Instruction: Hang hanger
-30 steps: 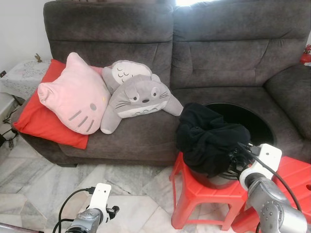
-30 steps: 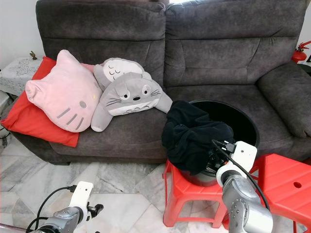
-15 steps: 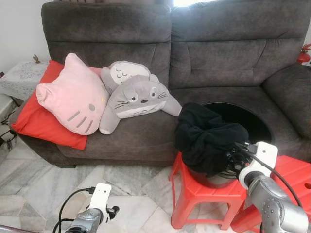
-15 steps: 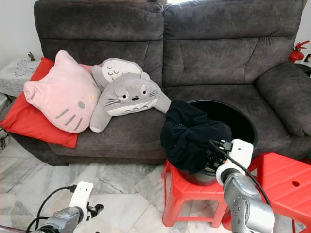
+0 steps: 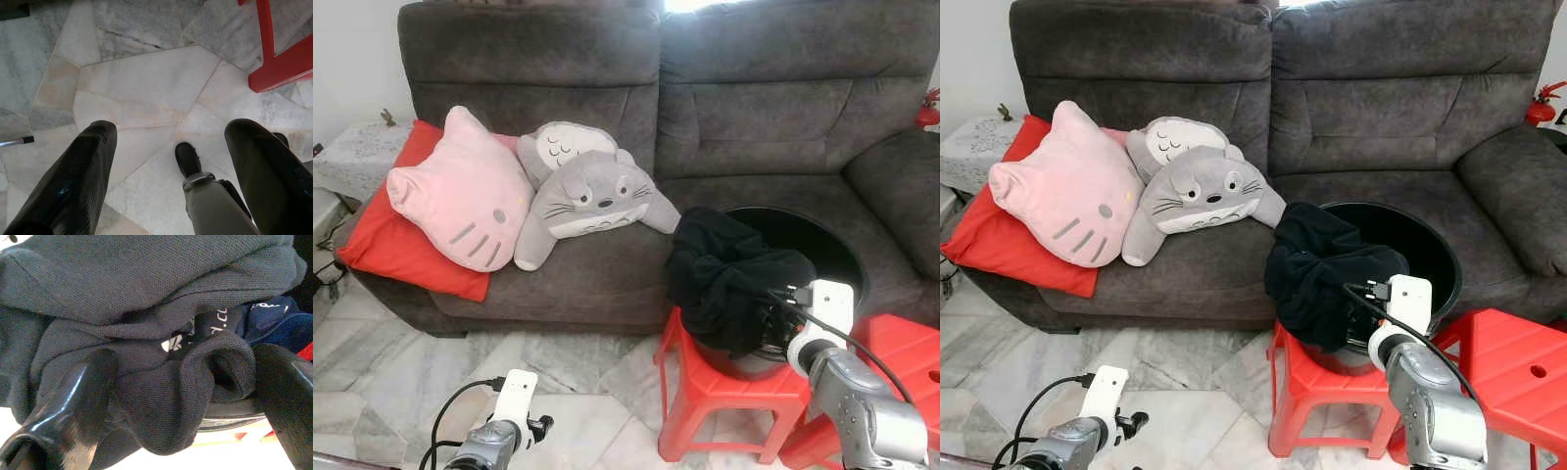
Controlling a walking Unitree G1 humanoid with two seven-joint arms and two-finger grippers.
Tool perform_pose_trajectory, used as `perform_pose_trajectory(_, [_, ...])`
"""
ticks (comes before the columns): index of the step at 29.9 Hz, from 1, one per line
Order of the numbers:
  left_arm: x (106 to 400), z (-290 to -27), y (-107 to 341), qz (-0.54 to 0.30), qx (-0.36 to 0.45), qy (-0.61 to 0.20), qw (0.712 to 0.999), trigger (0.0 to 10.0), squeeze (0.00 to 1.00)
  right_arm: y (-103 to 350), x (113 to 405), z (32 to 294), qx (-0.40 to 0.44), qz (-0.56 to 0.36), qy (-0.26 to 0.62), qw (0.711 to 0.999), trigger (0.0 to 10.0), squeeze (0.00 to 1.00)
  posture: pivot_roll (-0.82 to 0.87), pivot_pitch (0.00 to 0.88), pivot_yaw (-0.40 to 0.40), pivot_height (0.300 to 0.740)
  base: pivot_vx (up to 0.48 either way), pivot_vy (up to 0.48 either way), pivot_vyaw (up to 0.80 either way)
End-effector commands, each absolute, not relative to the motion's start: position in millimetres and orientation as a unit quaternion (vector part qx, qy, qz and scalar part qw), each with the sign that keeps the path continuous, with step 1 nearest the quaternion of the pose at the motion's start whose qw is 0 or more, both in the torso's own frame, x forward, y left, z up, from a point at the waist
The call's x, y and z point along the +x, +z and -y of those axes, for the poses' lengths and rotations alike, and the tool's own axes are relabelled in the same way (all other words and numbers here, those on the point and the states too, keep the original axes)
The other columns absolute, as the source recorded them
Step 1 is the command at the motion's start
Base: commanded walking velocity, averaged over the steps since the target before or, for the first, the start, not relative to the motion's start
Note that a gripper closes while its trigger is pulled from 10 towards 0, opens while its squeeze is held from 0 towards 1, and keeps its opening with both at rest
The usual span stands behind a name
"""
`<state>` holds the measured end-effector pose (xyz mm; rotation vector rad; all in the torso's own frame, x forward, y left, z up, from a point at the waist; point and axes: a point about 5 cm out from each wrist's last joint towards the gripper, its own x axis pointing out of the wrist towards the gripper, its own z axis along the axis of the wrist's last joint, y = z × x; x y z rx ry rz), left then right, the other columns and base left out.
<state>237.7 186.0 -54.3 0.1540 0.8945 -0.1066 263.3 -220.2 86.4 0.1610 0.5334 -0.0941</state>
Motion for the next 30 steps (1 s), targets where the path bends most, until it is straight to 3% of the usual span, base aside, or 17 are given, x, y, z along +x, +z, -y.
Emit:
perform_pose_trajectory(1, [235.1,-189.2,-55.8,-0.441,0.082,-0.054,0.892,10.0,0.0,80.3,260.4,223.7,0.075,-0.28,-0.057,0.955,10.0,0.0,-0.16,0.0,0.039,0.74,0.0,0.0,0.0])
perform_pose_trajectory(2, [235.3,-189.2,-55.7,-0.441,0.082,-0.054,0.892,10.0,0.0,80.4,260.8,224.0,0.075,-0.278,-0.057,0.956,10.0,0.0,-0.16,0.0,0.039,0.74,0.0,0.0,0.0])
perform_pose_trajectory(3, [235.3,-189.1,-55.6,-0.441,0.083,-0.054,0.892,10.0,0.0,80.7,261.0,224.4,0.075,-0.276,-0.058,0.957,4.4,0.0,-0.16,0.0,0.039,0.74,0.0,0.0,0.0])
perform_pose_trajectory(4, [235.3,-189.1,-55.6,-0.441,0.083,-0.054,0.892,10.0,0.0,80.7,261.0,224.4,0.075,-0.276,-0.058,0.957,4.4,0.0,-0.16,0.0,0.039,0.74,0.0,0.0,0.0])
perform_pose_trajectory(5, [235.3,-189.1,-55.6,-0.441,0.083,-0.054,0.892,10.0,0.0,80.8,261.0,224.6,0.075,-0.275,-0.058,0.957,0.0,0.0,-0.16,0.0,0.039,0.74,0.0,0.0,0.0])
perform_pose_trajectory(30, [235.5,-188.9,-55.6,-0.44,0.084,-0.055,0.892,10.0,0.0,89.9,268.7,221.9,0.067,-0.246,-0.053,0.966,0.0,0.0,-0.16,0.0,0.038,0.74,0.0,0.0,0.0])
